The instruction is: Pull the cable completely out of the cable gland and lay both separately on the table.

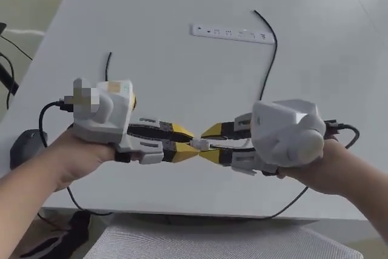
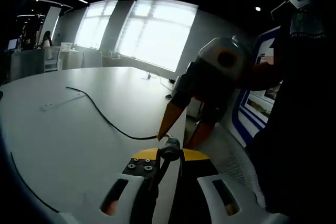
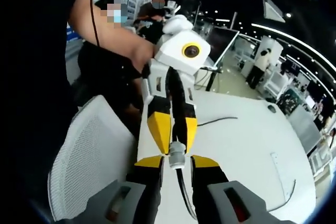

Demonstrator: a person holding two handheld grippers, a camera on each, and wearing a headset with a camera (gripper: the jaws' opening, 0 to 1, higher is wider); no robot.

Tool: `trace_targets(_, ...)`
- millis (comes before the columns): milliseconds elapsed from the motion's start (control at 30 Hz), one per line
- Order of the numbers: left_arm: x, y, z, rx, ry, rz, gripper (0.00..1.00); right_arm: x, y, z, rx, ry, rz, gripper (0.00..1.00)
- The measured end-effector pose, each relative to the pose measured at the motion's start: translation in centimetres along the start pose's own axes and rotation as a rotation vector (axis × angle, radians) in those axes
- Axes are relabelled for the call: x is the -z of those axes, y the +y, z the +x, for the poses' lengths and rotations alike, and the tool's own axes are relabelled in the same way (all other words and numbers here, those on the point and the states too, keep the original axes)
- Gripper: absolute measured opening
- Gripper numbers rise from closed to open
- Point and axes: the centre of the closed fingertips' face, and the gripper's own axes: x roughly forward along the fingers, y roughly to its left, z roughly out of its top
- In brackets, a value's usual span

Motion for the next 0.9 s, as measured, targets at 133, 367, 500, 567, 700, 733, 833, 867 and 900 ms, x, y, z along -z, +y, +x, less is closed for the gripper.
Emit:
trace_targets(133, -0.3, 0.3, 0.0, -0.023, -0.01, 0.01, 0.15, 0.1, -0.9, -1.6, 0.096, -0.005, 0.117, 0.27)
trace_targets(367, -0.5, 0.8, 0.4, -0.046, -0.014, 0.019, 0.15, 2.8, -2.2, -2.5, 0.285, 0.059, 0.205, 0.26)
trace_targets(500, -0.5, 0.6, 0.9, -0.038, -0.001, 0.021, 0.15, 3.7, -2.4, -2.3, 0.316, 0.125, 0.12, 0.24)
trace_targets(567, -0.5, 0.7, 1.0, -0.043, 0.002, 0.021, 0.15, 3.6, -2.4, -2.3, 0.321, 0.123, 0.105, 0.23)
trace_targets(700, -0.4, 0.6, 1.2, -0.045, 0.004, 0.016, 0.15, 3.2, -2.3, -2.4, 0.321, 0.117, 0.101, 0.2)
trace_targets(733, -0.4, 0.6, 1.2, -0.047, 0.006, 0.013, 0.15, 3.2, -2.3, -2.3, 0.32, 0.117, 0.097, 0.19)
trace_targets(833, -0.5, 0.6, 1.2, -0.049, 0.002, 0.011, 0.15, 3.2, -2.0, -1.9, 0.314, 0.13, 0.067, 0.18)
trace_targets(867, -0.4, 0.5, 1.2, -0.048, 0.002, 0.01, 0.15, 3.2, -2.0, -1.9, 0.313, 0.129, 0.063, 0.18)
trace_targets(900, -0.4, 0.5, 1.2, -0.048, 0.003, 0.008, 0.15, 3.2, -1.9, -1.8, 0.307, 0.131, 0.067, 0.16)
